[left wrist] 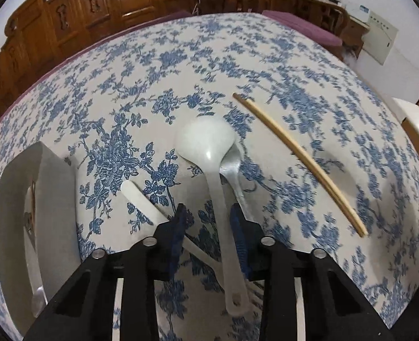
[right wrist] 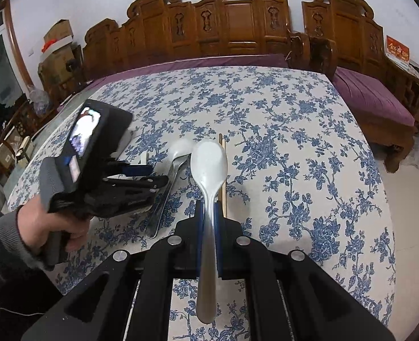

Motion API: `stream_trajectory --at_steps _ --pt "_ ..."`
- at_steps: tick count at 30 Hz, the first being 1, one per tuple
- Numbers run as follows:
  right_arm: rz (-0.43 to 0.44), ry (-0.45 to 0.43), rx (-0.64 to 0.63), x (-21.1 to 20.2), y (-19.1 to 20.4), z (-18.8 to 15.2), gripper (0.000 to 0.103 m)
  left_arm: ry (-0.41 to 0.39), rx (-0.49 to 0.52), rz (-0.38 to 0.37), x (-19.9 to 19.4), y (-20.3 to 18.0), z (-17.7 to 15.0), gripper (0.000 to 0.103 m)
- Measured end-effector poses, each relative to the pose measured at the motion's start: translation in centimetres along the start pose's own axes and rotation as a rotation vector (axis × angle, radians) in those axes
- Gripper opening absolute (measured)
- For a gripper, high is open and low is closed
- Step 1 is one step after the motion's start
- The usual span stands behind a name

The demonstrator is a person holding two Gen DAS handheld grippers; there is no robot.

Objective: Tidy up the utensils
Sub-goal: 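Grasp the white plastic ladle with the left tool while the right tool holds its spoon, then carry the white ladle into the grey tray with the left tool and open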

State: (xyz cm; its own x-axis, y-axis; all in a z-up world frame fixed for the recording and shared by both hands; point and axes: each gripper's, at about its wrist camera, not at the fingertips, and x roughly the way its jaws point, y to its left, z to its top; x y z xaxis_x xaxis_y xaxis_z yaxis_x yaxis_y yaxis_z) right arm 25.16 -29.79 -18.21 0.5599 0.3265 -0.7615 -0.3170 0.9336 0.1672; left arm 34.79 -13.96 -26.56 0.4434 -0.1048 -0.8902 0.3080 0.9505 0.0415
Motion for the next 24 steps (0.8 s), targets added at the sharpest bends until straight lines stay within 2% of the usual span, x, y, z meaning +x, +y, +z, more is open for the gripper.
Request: stream_trajectory --at_steps 2,5,7,10,15,24 --pt "0.003 0.002 0.000 0.1 0.0 0.0 0.009 -0.003 -0.011 -0.003 0.3 0.2 0.4 0.028" --pt "0.005 0.005 0.002 0.2 0.0 0.0 0.009 -0.003 -0.012 -0.010 0.6 0.0 1.0 0.022" --pt "0.004 0.008 0.003 0.3 0.0 -0.1 0.009 -0.004 -0.001 -0.015 0.8 -0.2 1.3 0.012" --pt "0.003 0.012 -0.001 0.4 0.0 -0.2 0.009 -0.001 -0.003 -0.013 0.9 -0.4 1.5 0.009" --pt "0.005 0.014 -0.006 0.5 0.3 -0.3 0.009 -0.005 0.005 0.010 -0.1 -0.4 0.9 0.008" --pt "0.018 -0.005 -0.014 -0.1 1.2 -0.1 0.009 -0.080 -0.004 -0.022 -4.9 0.1 0.3 0.008"
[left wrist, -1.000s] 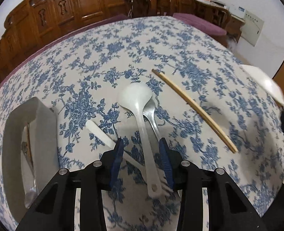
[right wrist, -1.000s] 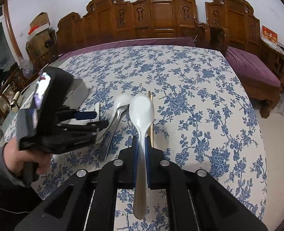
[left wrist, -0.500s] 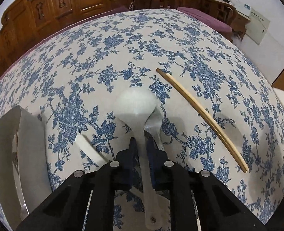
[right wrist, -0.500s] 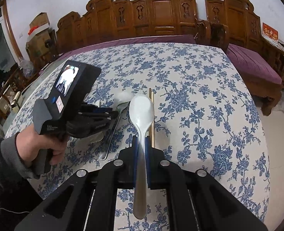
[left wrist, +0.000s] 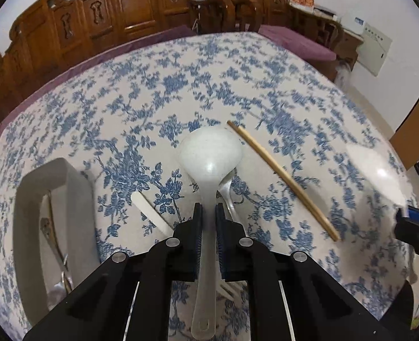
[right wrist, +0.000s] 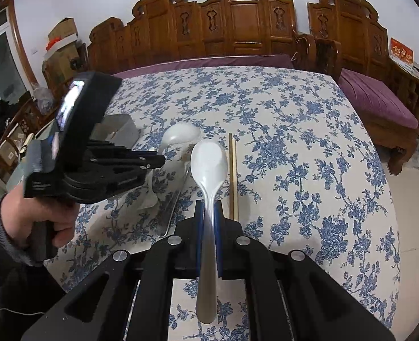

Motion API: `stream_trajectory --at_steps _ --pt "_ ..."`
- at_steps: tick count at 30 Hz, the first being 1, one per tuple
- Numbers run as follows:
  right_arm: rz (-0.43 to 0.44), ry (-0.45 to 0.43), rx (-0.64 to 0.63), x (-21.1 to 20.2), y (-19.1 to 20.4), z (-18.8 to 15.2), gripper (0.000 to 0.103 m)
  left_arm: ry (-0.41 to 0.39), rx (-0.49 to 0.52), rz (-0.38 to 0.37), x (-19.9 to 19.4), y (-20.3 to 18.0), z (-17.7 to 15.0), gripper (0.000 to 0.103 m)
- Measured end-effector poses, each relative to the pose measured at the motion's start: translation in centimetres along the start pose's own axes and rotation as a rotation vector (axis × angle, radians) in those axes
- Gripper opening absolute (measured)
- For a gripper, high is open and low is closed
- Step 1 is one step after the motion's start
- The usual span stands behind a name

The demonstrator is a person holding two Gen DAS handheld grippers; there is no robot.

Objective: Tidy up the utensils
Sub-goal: 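Carry the white ladle into the grey tray with the left tool and open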

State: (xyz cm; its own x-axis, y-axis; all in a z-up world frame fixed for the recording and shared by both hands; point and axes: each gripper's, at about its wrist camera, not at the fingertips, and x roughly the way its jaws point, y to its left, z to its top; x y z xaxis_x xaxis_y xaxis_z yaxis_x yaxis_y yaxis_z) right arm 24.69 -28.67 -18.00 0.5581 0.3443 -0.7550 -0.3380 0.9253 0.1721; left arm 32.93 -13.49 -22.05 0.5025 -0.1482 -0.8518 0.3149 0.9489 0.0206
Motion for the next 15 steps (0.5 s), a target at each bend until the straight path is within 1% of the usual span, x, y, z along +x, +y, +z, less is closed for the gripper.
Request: stream_trajectory --at_steps 8,15 --pt "0.006 -0.014 -0.004 -0.3 1.0 0.1 0.009 -0.048 0.012 -0.024 -3.6 -0.4 -0.6 0.008" --pt "0.027 -0.022 -0.005 -0.4 2.2 0.3 0.009 -0.075 0.005 -0.023 -5.7 0.4 -1.3 0.008"
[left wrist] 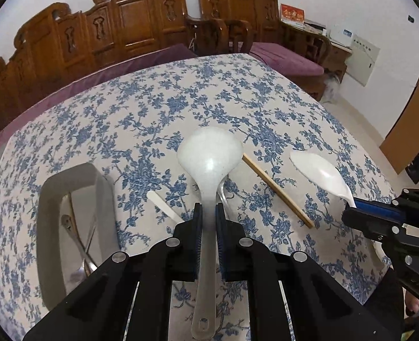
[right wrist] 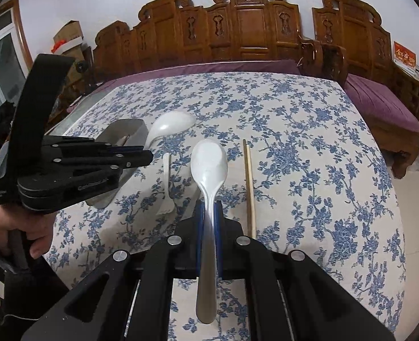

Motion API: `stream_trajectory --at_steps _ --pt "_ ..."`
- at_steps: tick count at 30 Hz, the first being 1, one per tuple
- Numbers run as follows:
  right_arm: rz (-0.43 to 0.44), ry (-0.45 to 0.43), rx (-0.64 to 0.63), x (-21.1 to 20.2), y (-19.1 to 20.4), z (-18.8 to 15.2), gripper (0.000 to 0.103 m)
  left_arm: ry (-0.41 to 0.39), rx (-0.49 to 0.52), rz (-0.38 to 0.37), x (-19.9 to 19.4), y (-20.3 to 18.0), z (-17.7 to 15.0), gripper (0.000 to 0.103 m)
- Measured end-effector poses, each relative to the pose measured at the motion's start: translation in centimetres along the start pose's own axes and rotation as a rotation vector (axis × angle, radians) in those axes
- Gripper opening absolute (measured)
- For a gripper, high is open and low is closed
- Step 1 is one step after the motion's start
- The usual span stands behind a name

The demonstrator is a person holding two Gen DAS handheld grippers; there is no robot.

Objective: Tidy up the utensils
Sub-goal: 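Carry the white ladle into the grey tray with the left tool and open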

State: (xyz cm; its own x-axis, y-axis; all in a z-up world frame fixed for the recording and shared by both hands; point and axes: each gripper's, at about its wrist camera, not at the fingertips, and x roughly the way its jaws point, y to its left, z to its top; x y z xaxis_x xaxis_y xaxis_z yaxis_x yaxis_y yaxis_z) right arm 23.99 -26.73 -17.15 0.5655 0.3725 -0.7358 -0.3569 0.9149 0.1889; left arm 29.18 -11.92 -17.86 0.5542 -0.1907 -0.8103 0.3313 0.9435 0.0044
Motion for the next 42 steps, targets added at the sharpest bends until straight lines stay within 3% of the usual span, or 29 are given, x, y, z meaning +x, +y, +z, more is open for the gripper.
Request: stream_trajectory --at_steps 21,31,42 --pt "0.033 -0.005 -0.074 1.6 7.1 2.9 0.009 -0.032 -0.087 0.106 -3.8 8.8 -1.4 0.008" --pt "0.041 0.004 -0.093 3.0 9.7 4.1 0.009 -0.009 -0.143 0.145 -2.7 13.1 -2.5 0.008" --pt "0.038 0.029 -0.105 4.5 10.9 4.1 0.009 0.026 -0.208 0.132 -0.2 16.1 -3.3 0.008"
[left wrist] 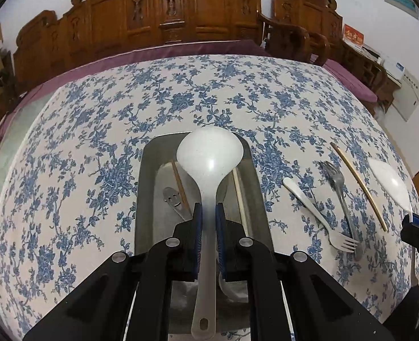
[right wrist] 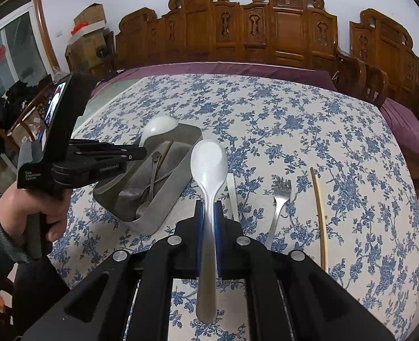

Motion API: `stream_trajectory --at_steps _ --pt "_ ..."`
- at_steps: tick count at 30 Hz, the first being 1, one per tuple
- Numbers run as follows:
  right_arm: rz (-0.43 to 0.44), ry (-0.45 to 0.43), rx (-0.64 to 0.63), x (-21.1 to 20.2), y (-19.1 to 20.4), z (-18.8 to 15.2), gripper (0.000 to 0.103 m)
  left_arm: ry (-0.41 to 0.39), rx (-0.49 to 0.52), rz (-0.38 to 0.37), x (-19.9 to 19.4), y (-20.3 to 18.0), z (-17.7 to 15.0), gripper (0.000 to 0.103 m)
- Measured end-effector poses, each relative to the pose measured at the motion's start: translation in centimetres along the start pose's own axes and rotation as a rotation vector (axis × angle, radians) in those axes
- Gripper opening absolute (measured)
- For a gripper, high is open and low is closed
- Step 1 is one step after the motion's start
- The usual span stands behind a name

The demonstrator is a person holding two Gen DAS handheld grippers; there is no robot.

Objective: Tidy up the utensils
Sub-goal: 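Carry the white ladle into the grey tray with the left tool and open, then lower the white plastic spoon into the grey tray and open the right tool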

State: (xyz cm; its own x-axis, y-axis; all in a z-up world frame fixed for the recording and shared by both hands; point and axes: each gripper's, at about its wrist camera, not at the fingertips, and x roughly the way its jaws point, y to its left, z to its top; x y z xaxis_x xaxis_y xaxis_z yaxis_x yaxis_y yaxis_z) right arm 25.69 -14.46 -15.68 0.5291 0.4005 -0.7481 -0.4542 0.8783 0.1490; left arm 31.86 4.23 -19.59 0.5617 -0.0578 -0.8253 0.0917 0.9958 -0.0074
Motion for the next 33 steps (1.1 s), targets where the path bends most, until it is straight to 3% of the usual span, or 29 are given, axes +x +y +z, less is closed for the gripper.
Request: stream_trajectory --at_steps 5,7,16,24,33 --pt "-0.003 0.013 0.001 0.8 0.2 0.1 0.009 0.001 -0.006 -0.002 0.3 0.4 0.2 0.009" --pt "-0.002 0.016 0.003 1.2 0.4 0.3 0.009 -0.005 -0.016 -0.006 0.2 0.7 0.2 0.018" --pt "0.022 0.020 0.011 3.1 2.3 1.8 0.009 -0.037 -0.023 -0.007 -1.8 2.8 -0.4 0.023" --pt "0.089 0.027 0.062 6.4 4.6 4.1 0.009 -0.077 -0.025 0.012 -4.4 5.5 -0.9 0.024" --pt "0.085 0.050 0.023 9.6 8.0 5.9 0.009 -0.095 -0.036 0.029 -5.9 8.0 -1.8 0.025"
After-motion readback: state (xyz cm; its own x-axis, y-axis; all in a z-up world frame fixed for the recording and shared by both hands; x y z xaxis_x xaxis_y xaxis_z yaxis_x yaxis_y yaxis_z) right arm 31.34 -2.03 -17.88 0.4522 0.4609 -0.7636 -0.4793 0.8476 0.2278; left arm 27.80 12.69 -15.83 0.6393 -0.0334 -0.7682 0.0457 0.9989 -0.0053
